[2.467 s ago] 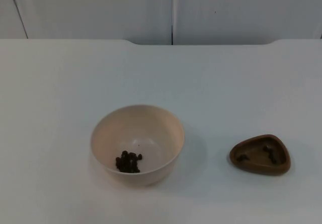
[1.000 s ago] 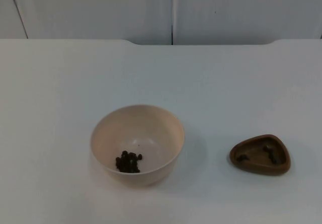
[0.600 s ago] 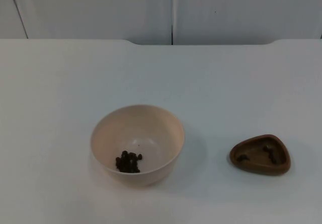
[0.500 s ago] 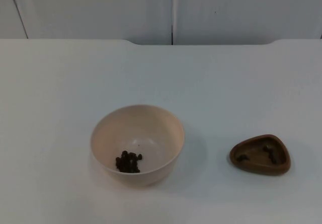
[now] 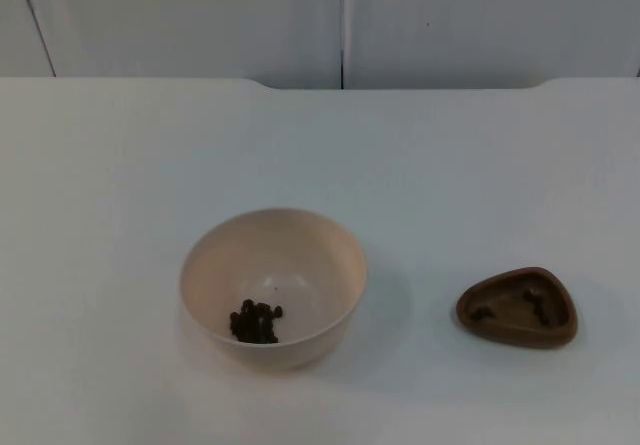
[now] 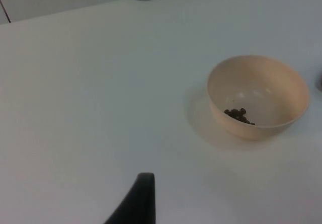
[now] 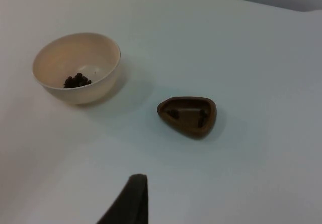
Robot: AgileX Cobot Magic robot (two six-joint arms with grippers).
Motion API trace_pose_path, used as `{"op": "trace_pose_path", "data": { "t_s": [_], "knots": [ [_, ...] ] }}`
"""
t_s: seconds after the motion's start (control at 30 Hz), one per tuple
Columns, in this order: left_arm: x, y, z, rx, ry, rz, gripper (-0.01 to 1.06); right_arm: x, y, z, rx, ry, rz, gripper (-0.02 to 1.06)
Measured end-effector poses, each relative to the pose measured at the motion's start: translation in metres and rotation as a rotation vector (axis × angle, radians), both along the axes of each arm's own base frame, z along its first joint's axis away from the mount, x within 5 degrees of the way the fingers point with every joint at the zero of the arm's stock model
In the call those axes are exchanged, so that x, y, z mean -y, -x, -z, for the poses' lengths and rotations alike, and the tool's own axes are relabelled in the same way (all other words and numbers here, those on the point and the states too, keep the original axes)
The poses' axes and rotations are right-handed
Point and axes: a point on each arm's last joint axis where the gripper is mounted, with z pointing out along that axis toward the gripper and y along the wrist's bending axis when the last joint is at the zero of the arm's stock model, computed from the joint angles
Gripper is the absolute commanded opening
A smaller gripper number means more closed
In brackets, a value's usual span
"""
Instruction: Pick up the bowl with the left hand and pour the coffee beans from the cup into the bowl with the right hand.
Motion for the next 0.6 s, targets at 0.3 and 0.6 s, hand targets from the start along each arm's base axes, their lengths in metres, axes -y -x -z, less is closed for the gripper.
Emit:
{"op": "trace_pose_path", "data": {
  "t_s": [0.3, 0.6],
  "knots": [
    [0.0003, 0.0001, 0.0000, 0.000, 0.000, -0.066, 1.05, 0.0000, 0.0000, 0.0000, 0.000, 0.000, 0.000, 1.05],
    [0.0009, 0.0003, 0.0000, 0.000, 0.000, -0.216, 1.05, 0.0000, 0.0000, 0.0000, 0.000, 0.000, 0.000, 1.05]
  ]
}}
